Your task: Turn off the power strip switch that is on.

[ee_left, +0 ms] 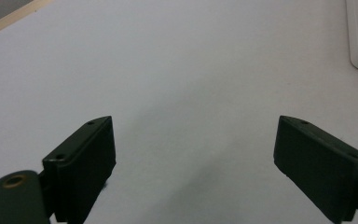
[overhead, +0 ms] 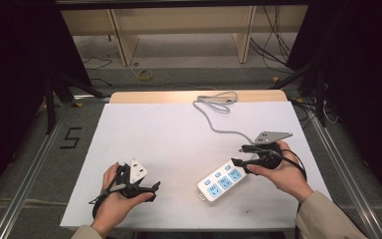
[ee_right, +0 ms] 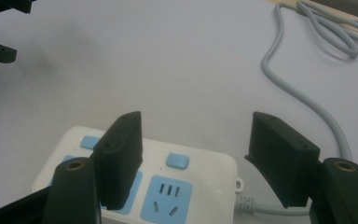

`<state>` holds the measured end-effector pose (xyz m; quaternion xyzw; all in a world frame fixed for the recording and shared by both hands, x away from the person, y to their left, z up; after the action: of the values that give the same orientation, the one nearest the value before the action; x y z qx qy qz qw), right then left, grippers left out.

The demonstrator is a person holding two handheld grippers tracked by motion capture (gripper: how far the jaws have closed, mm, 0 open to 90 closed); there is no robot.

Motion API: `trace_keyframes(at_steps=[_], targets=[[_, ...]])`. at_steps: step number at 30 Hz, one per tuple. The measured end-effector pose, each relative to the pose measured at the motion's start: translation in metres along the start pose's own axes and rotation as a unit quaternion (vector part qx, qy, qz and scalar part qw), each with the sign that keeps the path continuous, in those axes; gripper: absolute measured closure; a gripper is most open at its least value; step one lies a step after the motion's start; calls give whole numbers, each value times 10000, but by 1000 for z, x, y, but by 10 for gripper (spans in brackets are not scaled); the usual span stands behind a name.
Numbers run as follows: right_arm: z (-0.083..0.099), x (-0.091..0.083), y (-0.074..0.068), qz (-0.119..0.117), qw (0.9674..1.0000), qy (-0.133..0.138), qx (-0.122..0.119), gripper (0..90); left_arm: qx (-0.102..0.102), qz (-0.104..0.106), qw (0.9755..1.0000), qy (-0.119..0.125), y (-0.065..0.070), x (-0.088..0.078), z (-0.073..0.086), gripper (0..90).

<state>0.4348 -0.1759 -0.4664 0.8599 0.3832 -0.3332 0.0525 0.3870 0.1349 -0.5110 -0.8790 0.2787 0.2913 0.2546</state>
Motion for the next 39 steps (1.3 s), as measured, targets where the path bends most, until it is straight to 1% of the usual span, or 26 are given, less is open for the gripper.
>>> trace_keyframes(at_steps=[8,12,14,17,18,19,21,29,33,37,39], targets=[[4,-8,1,-14,9999,83,-64,318,-35,2,10000,27,0,0,-1,124],[7,-10,2,-33,9999,135,-66,313,-23,8,10000,20,0,0,-1,124],[9,-12,2,-52,9999,145,-65,307,-50,-2,10000,40,0,-1,-1,124],[11,-15,2,-66,9999,149,16,310,-60,9,10000,27,1,1,-1,124],[12,-16,3,-63,9999,143,42,309,-34,19,10000,18,1,0,-1,124],[13,-17,3,-62,9999,145,54,307,-60,12,10000,33,1,-1,-1,124],[15,-19,3,-64,9999,151,36,303,-62,7,10000,35,0,-1,0,124],[22,-30,5,-103,9997,213,95,268,-43,3,10000,25,0,-1,0,124],[28,-36,7,-129,9995,260,129,257,-69,17,10000,24,0,-1,0,124],[34,-39,9,-142,9994,305,106,246,-41,18,10000,42,0,-2,0,123],[36,-40,8,-143,9993,348,77,246,-69,1,10000,66,-1,-3,0,123]])
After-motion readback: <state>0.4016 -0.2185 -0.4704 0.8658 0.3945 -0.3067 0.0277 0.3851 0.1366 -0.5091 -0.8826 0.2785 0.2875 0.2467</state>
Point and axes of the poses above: each handheld gripper's, and its own axes: x roughly forward along the jaws, z roughly out of its underside, y roughly to its right, the point moved 9 cm from there along x, roughly forward along the jaws, and after that the axes turned 8 degrees about x, right-handed, at the moved point
